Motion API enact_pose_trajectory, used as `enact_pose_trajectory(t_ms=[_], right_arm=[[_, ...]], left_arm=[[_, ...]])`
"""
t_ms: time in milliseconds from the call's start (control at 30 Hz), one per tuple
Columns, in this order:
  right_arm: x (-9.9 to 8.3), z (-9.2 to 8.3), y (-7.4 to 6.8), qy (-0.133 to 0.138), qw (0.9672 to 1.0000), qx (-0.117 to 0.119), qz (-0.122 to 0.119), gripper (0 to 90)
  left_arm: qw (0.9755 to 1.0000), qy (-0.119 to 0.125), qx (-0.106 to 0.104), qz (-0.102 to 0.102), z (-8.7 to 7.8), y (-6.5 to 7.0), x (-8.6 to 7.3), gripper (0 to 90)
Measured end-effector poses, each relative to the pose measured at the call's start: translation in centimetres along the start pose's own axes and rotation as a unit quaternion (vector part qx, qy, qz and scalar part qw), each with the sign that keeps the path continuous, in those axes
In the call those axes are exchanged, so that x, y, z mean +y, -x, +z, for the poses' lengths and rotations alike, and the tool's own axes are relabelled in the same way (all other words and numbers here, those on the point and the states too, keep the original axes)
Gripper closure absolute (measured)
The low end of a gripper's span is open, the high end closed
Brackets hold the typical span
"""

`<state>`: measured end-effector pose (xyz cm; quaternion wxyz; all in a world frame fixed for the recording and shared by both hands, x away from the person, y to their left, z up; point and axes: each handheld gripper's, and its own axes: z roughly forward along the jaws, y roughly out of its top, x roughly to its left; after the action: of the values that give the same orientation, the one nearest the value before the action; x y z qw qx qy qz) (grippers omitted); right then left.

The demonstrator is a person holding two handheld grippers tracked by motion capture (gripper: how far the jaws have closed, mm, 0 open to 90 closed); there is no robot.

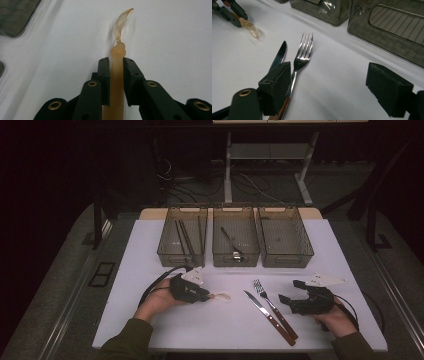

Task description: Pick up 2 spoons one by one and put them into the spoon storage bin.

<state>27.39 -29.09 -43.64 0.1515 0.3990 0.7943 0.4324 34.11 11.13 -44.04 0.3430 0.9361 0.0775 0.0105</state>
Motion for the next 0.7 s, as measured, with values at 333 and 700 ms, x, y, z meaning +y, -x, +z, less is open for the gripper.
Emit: enact_pose_trajectory(t_ms=[333, 700], right_arm=[[0.0, -0.1, 0.0, 0.0, 1.0, 0.0, -0.001, 20.4], [0.0, -0.3, -0.3, 0.022, 0.9997, 0.001, -0.006, 13.4]], left_arm=[[0.9993, 0.021, -0.005, -0.029, -0.4, -0.3, 0.4, 77.6], [0.9966, 0.046, 0.024, -0.064, -1.3, -0.7, 2.4, 77.6]])
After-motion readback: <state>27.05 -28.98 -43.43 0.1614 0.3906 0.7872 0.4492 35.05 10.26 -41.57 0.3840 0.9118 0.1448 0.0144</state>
